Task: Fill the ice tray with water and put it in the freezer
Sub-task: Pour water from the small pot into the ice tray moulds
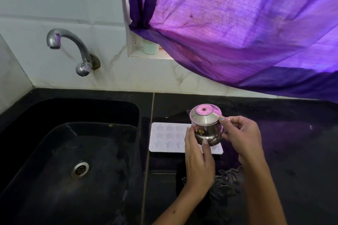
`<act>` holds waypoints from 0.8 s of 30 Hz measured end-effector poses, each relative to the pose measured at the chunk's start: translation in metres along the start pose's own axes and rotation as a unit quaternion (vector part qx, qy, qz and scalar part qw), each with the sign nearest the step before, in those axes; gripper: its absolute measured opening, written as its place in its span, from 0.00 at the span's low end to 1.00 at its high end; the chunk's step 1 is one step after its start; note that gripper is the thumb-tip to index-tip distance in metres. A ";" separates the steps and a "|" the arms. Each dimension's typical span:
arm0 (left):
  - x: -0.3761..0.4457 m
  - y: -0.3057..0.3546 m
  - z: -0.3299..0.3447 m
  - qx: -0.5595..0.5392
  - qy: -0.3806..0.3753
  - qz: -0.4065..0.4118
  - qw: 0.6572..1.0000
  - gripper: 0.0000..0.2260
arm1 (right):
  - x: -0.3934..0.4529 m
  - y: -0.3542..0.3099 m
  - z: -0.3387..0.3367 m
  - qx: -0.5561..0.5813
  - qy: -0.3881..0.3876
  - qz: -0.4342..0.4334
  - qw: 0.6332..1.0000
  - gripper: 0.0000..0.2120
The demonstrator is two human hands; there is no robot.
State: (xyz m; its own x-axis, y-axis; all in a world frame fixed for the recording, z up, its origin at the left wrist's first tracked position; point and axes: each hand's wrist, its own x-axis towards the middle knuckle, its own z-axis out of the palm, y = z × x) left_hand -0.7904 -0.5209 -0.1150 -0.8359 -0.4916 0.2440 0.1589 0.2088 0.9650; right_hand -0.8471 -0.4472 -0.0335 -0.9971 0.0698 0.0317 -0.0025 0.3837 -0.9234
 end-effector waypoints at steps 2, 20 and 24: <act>-0.004 0.002 0.008 -0.012 -0.021 0.003 1.000 0.23 | -0.002 0.004 -0.011 -0.014 0.024 0.004 1.000 0.07; -0.050 -0.006 0.055 -0.069 -0.156 -0.025 0.985 0.15 | -0.009 0.047 -0.070 -0.199 0.107 0.070 0.972 0.10; -0.049 -0.005 0.056 -0.060 -0.150 -0.035 0.986 0.16 | -0.008 0.047 -0.068 -0.210 0.099 0.061 0.971 0.09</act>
State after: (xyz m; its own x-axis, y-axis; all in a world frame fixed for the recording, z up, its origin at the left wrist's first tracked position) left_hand -0.7796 -0.4510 -0.1375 -0.9619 -0.2253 0.1546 0.1417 0.0725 0.9872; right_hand -0.8342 -0.3673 -0.0514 -0.9535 0.2984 0.0422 0.1883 0.6994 -0.6895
